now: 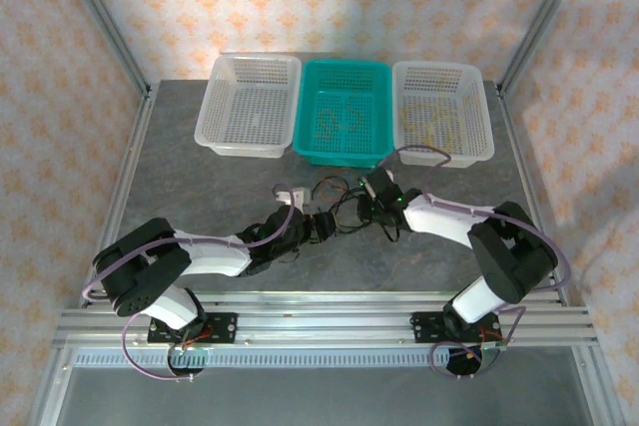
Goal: Untangle the cables
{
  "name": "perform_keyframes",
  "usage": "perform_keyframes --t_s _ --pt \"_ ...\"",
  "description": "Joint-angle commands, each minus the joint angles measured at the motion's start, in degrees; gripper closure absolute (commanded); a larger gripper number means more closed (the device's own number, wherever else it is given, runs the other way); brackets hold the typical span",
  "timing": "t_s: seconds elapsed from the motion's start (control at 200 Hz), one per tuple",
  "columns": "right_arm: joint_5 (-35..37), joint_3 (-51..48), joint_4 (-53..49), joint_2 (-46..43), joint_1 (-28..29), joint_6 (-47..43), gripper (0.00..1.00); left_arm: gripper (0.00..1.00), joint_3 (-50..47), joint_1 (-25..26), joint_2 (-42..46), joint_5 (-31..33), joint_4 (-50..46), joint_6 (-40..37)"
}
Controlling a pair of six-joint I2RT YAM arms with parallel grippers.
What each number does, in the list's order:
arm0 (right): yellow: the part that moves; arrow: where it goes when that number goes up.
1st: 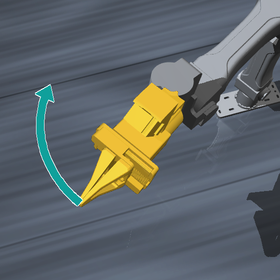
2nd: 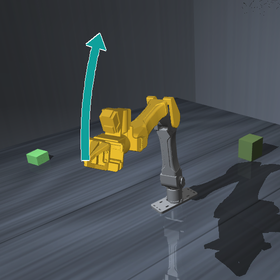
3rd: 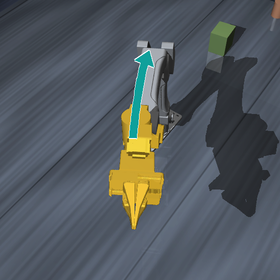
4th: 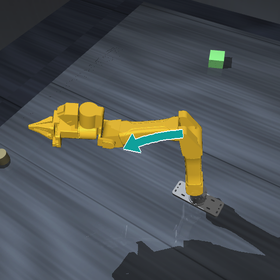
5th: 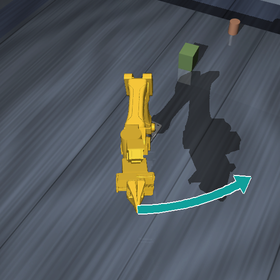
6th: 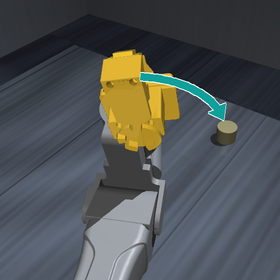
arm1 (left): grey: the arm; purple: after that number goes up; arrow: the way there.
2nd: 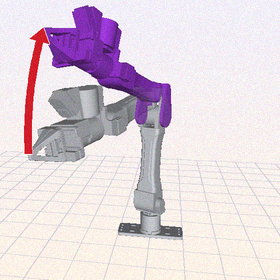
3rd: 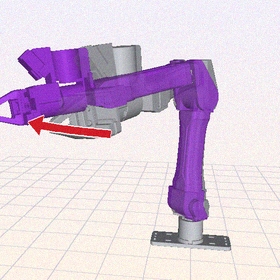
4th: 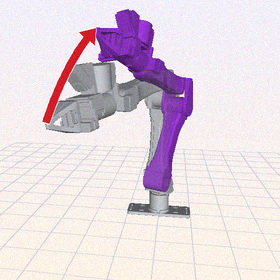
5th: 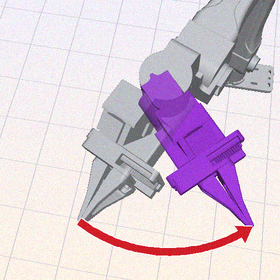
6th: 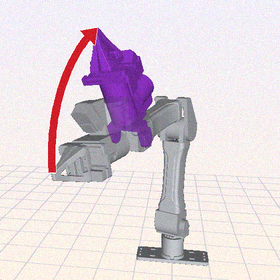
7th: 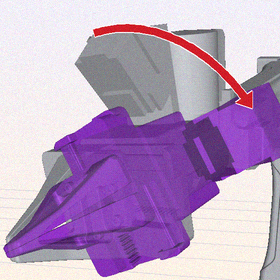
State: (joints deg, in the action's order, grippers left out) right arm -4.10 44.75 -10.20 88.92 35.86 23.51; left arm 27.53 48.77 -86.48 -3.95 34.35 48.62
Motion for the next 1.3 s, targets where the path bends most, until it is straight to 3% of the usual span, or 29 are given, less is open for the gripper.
perform_keyframes --t_s 0.0,0.38,0.641,0.721,0.911,1.292 --pt "0.9 2.1 1.9 1.7 0.2 -1.3 0.72 0.44 -0.9 0.3 1.5 2.1 2.1 1.1" --pt "1.0 4.0 1.3 6.0 0.4 -2.0 0.73 0.44 -1.3 0.3 2.6 3.6 0.5 1.1" --pt "1.3 3.1 1.0 3.9 0.5 -1.9 0.88 0.43 2.1 0.2 1.8 5.0 -3.8 -1.4" --pt "1.7 2.1 0.6 0.9 0.5 -1.5 0.94 0.41 5.0 0.1 1.4 6.6 -7.8 -3.0" --pt "1.6 -1.8 0.8 -11.5 0.5 -4.0 1.0 0.23 13.3 -0.7 -2.8 10.7 -18.9 -5.8" --pt "-4.9 -2.0 -2.9 -26.9 0.5 -9.9 1.0 0.14 21.4 -1.1 -9.5 6.9 -20.6 -10.1"
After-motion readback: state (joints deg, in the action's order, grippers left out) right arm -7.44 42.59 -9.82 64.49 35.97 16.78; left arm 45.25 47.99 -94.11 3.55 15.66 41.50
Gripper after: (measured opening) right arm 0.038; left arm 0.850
